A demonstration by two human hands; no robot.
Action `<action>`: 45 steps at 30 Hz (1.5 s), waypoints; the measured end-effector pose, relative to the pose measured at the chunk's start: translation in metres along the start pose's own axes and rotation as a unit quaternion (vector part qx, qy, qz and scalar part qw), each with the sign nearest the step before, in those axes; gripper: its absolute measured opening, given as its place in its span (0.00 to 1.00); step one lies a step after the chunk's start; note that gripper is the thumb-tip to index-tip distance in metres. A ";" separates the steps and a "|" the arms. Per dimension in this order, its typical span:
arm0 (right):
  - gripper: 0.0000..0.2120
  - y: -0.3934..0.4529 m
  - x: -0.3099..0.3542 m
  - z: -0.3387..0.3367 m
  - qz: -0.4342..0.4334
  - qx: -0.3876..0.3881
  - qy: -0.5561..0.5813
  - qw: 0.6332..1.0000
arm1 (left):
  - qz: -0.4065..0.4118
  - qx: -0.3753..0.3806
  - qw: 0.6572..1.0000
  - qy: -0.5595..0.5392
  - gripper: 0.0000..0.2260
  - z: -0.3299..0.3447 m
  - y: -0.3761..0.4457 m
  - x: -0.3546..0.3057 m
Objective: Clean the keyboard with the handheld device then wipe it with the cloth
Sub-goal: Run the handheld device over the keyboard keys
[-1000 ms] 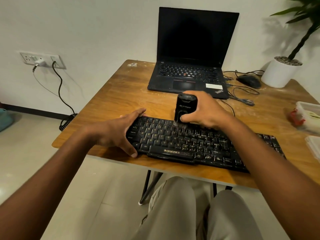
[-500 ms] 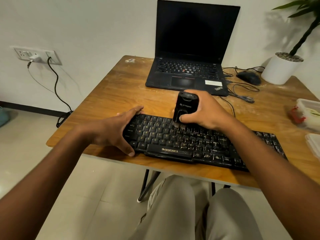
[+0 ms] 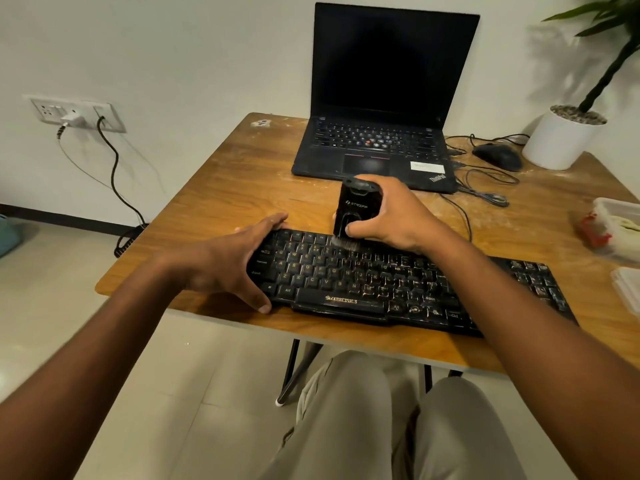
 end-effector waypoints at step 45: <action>0.22 -0.028 0.014 0.009 0.003 0.008 -0.017 1.000 | -0.024 0.007 0.994 0.105 0.66 0.010 -0.002 -0.042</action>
Point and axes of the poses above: each hand's wrist, its own y-axis towards the middle knuckle, its own z-axis out of the palm, x = y × z, the point moved 8 cm from there along y, towards the middle knuckle, and after that the axes turned 6 degrees about -y, right-handed, at the moved point
